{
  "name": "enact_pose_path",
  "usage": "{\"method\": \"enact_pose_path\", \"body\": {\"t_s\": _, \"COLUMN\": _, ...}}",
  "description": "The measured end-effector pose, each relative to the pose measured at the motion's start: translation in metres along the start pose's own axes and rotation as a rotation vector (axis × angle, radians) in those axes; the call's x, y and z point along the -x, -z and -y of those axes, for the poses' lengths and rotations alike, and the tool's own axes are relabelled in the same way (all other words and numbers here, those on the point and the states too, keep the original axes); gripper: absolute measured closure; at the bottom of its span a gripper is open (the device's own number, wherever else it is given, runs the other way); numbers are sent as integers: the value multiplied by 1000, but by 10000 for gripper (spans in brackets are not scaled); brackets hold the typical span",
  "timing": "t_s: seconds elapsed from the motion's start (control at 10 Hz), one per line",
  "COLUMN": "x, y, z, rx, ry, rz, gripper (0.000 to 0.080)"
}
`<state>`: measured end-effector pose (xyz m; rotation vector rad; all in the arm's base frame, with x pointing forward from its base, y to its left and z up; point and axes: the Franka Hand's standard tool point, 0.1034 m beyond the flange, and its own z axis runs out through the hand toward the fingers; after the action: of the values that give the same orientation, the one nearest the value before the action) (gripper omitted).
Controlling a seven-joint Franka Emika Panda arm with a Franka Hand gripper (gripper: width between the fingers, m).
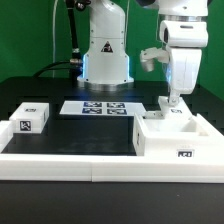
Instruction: Assemble cabinet
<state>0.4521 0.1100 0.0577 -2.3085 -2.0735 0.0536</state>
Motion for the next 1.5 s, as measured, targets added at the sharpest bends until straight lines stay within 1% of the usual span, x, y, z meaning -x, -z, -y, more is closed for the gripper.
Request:
{"method": "enact_pose_path", "body": {"t_s": 0.4, "x": 1, "y": -1, "z": 0, "rx": -1, "ry": 4, "rz": 0, "gripper": 731}}
{"method": "enact_pose_path", "body": {"t_s": 0.5, "x": 4, "y": -2, "z": 1, "rx": 1, "ry": 43, "rz": -3, "gripper": 731}}
{"method": "enact_pose_path", "body": {"t_s": 0.8, "x": 3, "y": 7, "z": 4, "rx": 6, "ry": 27, "rz": 4, "gripper": 731}}
{"method": "enact_pose_path", "body": {"t_s": 1.3, "x": 4, "y": 6, "z": 5, "rx": 5, "ry": 8, "rz": 4, "gripper": 731}}
{"method": "enact_pose_path", "body": {"t_s": 1.5, "x": 3, "y": 8, "z": 1, "rx": 11, "ry": 54, "rz": 2, "gripper": 731}}
